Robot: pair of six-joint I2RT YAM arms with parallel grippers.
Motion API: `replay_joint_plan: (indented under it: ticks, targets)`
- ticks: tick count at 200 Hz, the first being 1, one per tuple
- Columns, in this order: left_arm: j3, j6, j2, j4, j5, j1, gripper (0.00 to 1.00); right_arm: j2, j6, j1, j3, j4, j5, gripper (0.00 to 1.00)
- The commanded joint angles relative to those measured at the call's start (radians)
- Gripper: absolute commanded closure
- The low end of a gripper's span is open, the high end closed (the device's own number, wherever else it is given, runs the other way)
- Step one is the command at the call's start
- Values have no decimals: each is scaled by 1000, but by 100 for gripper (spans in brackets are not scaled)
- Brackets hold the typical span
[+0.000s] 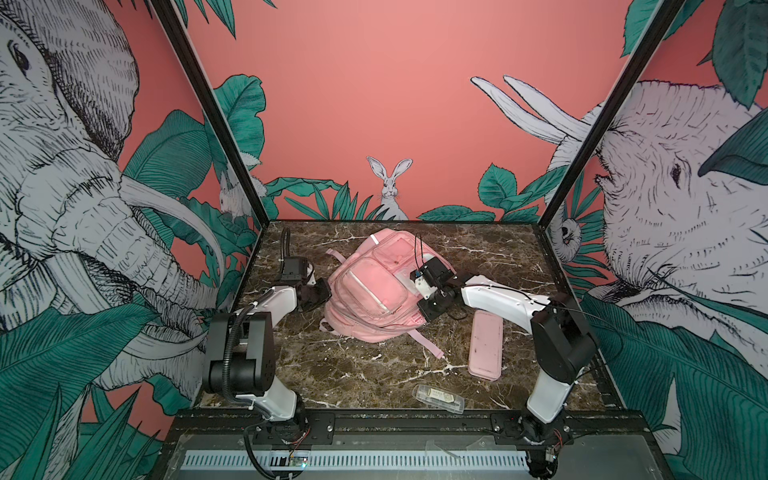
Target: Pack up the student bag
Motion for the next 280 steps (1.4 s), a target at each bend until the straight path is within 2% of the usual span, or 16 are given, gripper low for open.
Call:
replay_joint_plan:
  ticks: [1,32,40,97,161,191,224,280]
  targets:
    - [-34,-28,-42,12,8,7,100,-18,66,12,11,-36,-85,100]
    - [-61,-51,-55,43,22,-3,100,20,106,67,46,-35,-161,100]
    - [-66,-56,-58,47,21,-9,100,45,106,92,98,-49,-180,100]
    - [-98,-83,-76,72,20,-54,100,237,129,276,323,-112,-191,100]
    - [-129,-100,-86,95,13,-69,100,362,189,361,533,-116,-258,100]
    - [-147,-104,-99,98,2,-73,100,390,216,354,584,-101,-197,100]
    - [-182,-99,-148,78,-17,-74,100,387,254,289,617,-88,-157,100]
    - [-329,-199,-343,121,-47,-86,100,393,220,169,736,-159,-144,100]
